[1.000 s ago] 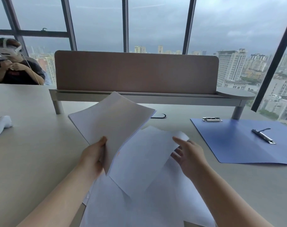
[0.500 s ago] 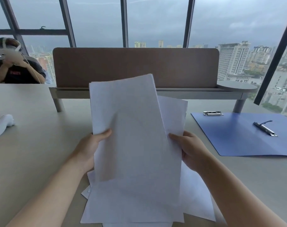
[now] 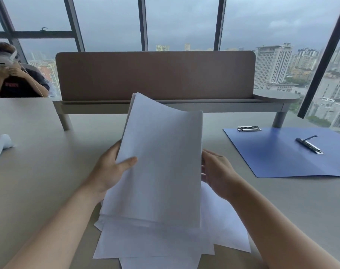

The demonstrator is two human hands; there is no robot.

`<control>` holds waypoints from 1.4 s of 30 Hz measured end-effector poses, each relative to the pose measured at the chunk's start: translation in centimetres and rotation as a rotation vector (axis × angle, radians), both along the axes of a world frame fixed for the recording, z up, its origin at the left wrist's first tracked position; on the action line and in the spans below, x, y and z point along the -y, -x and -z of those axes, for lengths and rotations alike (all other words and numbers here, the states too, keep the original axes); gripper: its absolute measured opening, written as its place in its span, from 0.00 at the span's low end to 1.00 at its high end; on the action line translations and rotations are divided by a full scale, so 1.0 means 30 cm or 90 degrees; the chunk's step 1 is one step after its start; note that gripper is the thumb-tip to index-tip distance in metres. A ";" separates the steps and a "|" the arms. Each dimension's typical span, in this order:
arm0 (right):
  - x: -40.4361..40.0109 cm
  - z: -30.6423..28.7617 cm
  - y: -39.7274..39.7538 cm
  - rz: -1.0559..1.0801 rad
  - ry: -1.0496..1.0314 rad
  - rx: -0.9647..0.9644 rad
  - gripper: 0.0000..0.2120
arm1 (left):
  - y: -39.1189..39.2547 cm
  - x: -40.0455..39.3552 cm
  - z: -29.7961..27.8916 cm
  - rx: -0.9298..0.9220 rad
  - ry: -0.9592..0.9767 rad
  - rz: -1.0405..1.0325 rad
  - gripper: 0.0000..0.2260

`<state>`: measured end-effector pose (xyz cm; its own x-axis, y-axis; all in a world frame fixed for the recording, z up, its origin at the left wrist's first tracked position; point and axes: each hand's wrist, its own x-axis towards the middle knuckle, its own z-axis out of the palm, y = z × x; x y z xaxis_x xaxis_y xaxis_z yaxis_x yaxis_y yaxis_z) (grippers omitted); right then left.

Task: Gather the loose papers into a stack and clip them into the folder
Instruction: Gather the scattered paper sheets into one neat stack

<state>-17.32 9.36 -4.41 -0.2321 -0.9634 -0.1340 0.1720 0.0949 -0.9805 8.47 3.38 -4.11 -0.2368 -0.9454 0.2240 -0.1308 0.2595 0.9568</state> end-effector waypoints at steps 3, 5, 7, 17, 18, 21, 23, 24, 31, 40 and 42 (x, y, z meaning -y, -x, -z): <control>0.010 0.001 0.003 0.084 -0.013 -0.072 0.12 | -0.024 0.041 0.002 -0.155 -0.064 -0.034 0.23; 0.013 -0.008 0.018 0.147 -0.041 -0.048 0.10 | -0.038 0.060 0.007 -0.254 -0.154 -0.036 0.15; 0.015 -0.019 0.031 0.180 -0.069 0.031 0.12 | -0.044 0.062 0.033 -0.351 -0.282 0.009 0.05; 0.014 -0.001 0.019 0.154 -0.127 0.181 0.20 | -0.006 0.075 0.090 -0.292 -0.288 -0.028 0.24; 0.009 0.002 0.013 0.128 -0.119 0.170 0.19 | -0.008 0.077 0.091 -0.290 -0.288 -0.019 0.25; -0.017 0.004 -0.006 0.006 -0.113 0.006 0.15 | -0.001 0.077 0.086 -0.262 -0.277 -0.033 0.22; -0.042 0.004 -0.025 -0.091 -0.127 -0.185 0.07 | 0.005 0.076 0.078 -0.249 -0.262 -0.052 0.18; -0.046 0.006 -0.034 -0.105 -0.128 -0.261 0.05 | 0.003 0.078 0.074 -0.250 -0.258 -0.054 0.17; -0.031 -0.019 -0.004 -0.019 -0.007 -0.057 0.09 | -0.010 0.045 0.030 -0.267 -0.267 -0.033 0.14; -0.024 -0.033 0.012 0.023 0.051 0.125 0.13 | 0.048 -0.031 -0.011 -0.202 -0.204 -0.048 0.11; -0.026 -0.042 0.012 0.023 0.062 0.144 0.12 | 0.059 -0.041 -0.009 -0.191 -0.183 -0.037 0.09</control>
<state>-17.69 10.13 -3.14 -0.2417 -0.9658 -0.0933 0.3903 -0.0088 -0.9207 6.71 4.62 -3.84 -0.1463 -0.9892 -0.0006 0.1579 -0.0239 0.9872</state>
